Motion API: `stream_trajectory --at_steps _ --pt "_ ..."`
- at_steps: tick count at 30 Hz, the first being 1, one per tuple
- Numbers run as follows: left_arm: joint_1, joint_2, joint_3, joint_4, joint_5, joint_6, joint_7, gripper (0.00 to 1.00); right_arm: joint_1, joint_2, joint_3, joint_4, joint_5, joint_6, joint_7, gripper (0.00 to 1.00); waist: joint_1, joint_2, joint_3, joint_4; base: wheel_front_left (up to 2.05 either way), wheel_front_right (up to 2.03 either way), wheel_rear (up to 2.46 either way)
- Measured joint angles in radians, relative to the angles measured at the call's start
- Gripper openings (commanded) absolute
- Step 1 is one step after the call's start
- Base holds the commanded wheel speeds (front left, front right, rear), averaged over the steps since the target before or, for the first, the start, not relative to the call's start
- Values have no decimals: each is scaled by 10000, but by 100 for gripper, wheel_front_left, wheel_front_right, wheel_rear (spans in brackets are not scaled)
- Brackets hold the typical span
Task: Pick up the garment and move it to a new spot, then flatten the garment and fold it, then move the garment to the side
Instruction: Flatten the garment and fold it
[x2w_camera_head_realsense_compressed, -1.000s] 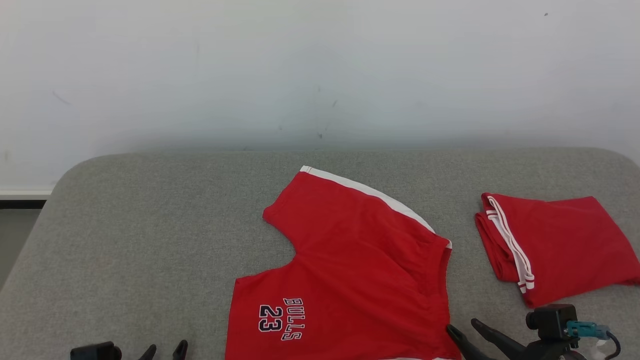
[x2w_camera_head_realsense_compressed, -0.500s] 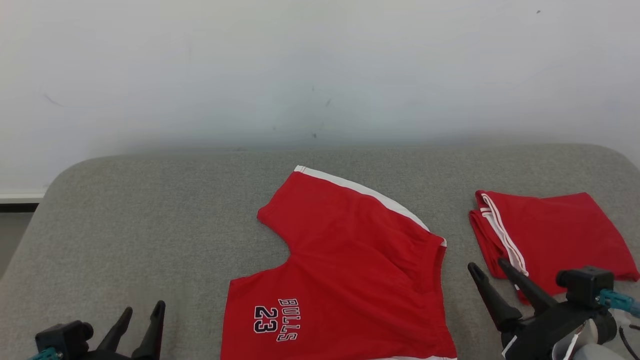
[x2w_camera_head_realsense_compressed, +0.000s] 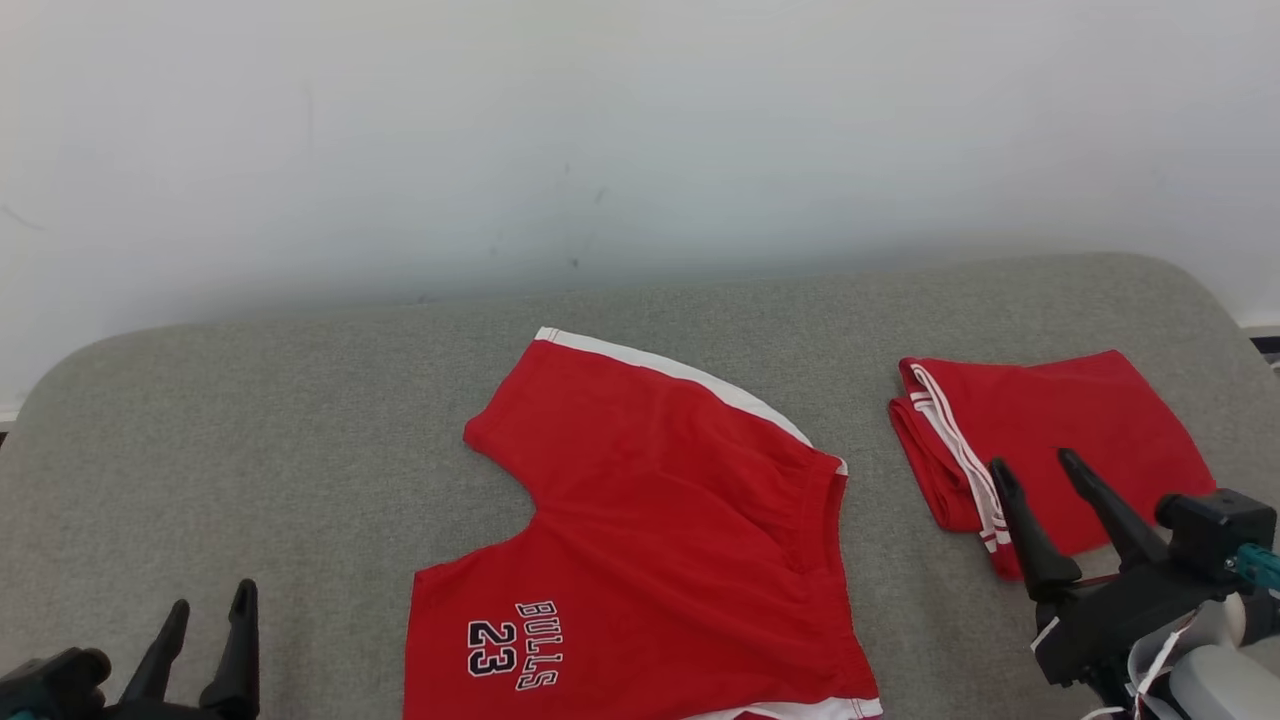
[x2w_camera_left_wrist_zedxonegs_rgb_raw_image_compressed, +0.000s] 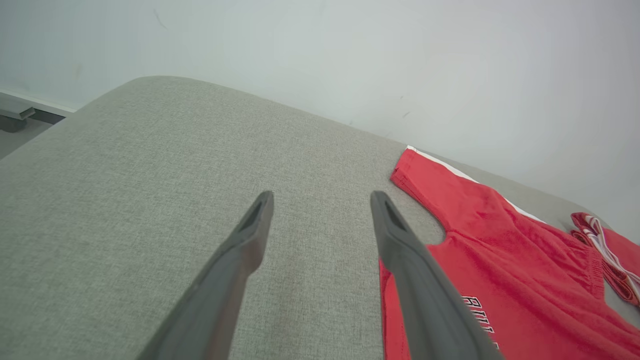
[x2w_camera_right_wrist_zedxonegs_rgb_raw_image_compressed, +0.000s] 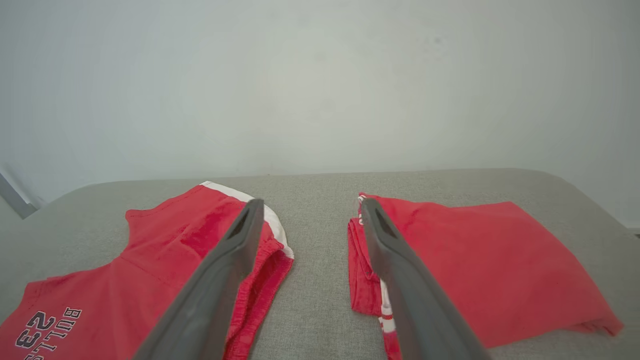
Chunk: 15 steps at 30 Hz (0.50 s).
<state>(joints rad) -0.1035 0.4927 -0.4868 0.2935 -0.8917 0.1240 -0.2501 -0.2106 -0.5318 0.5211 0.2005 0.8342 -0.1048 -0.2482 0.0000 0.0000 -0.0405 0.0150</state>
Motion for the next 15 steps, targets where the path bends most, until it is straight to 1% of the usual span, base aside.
stream_trajectory --at_steps 5,9,11,12,15 --pt "408 -550 1057 -12 464 0 0 100 333 12 -623 -27 -366 -144 -46 100 0 0 88 -182 0 0 0" --pt "677 -1012 1749 -253 972 0 0 100 406 238 -917 -128 -702 -161 -71 100 0 0 152 -319 0 0 0" --pt "700 -1252 1825 -357 1505 0 -2 100 440 339 -1028 -123 -961 -184 -71 100 1 0 192 -370 0 0 0" --pt "711 -1517 1883 -389 1900 0 -2 100 572 397 -1172 -94 -1106 -184 -71 100 0 0 229 -395 0 0 0" --pt "789 -1764 2077 -420 2332 0 -2 100 721 571 -1333 -50 -1250 -186 -71 100 0 0 273 -415 0 0 0"
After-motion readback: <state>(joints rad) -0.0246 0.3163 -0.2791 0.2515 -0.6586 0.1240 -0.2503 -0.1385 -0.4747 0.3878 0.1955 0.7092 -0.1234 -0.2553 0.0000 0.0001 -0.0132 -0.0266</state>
